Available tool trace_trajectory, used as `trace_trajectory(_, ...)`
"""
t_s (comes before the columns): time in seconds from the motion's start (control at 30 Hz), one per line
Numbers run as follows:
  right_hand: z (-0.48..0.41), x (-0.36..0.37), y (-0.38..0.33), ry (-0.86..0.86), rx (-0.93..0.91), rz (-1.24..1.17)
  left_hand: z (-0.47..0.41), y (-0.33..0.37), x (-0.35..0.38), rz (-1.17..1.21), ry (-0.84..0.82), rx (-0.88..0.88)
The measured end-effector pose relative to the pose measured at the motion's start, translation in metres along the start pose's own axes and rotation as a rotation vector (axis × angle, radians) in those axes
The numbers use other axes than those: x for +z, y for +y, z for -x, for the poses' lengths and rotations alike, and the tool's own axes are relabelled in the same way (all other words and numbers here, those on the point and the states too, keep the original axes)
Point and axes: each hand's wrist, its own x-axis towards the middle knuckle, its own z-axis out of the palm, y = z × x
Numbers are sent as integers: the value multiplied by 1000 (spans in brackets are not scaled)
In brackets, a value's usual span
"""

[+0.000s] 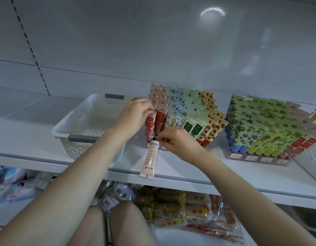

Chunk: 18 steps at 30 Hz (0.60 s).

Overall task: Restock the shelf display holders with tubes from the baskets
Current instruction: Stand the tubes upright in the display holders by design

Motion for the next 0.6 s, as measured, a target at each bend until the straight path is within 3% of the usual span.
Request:
trace_trajectory(0.17,12,27,-1,-133,-114,196,3,0,0,-41,32,19)
trace_trajectory(0.37,10,49,-2,-119,-214,335,3,-4,1,-34,80,34)
trace_trajectory(0.5,12,48,3,-21,-285,270,2,-4,1,-36,96,35)
trace_trajectory(0.6,15,42,5,131,-196,172,2,-4,0,-15,105,37)
